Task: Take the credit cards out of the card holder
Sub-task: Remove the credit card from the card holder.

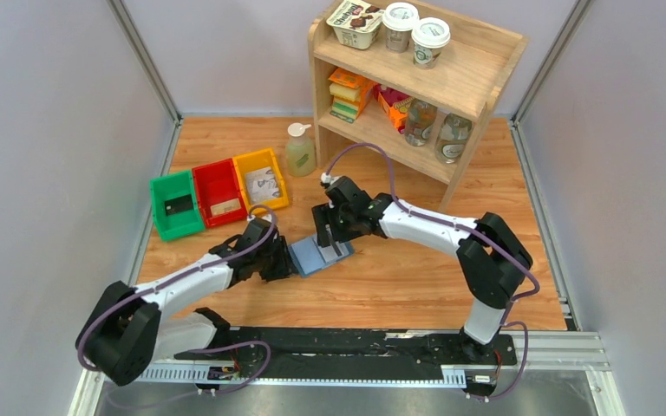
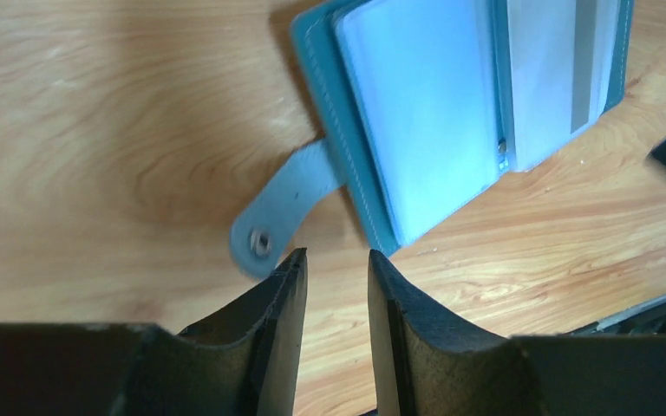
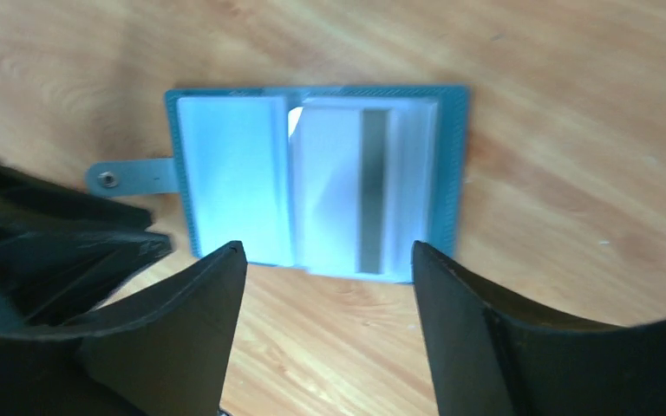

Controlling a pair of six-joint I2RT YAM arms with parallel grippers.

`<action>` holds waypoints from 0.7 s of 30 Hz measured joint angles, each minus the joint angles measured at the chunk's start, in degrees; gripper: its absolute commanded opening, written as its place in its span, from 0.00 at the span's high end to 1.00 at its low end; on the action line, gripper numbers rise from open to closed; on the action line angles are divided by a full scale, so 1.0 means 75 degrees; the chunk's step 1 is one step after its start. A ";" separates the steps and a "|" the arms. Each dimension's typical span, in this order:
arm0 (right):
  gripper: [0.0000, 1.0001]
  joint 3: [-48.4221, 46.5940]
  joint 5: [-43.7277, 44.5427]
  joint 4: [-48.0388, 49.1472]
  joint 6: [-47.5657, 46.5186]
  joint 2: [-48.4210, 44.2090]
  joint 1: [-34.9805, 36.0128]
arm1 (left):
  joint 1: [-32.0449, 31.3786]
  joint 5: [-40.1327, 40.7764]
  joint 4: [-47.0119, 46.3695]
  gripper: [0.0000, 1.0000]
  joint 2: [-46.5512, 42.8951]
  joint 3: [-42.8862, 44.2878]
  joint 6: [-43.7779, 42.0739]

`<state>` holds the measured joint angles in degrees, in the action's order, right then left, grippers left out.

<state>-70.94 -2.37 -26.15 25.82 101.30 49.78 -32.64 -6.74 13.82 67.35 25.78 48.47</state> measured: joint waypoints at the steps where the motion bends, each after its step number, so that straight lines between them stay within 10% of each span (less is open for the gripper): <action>1: 0.39 0.0017 0.0029 0.0006 -0.0029 -0.0035 -0.0122 | 0.0000 0.0114 0.0265 0.58 -0.0210 -0.0003 0.0000; 8: 0.68 0.0312 -0.0023 0.0079 -0.0256 -0.0192 -0.0807 | 0.0000 0.0536 0.1655 0.55 -0.1343 0.0519 -0.0140; 21: 0.77 0.0411 -0.0979 0.0912 -0.0428 0.0137 -0.0965 | 0.0000 -0.0099 -0.0140 0.55 0.0729 0.1384 0.0726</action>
<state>-67.85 -9.72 -19.31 22.61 102.32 42.54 -32.64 -7.49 12.78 72.82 36.16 53.91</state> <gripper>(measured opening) 0.231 0.458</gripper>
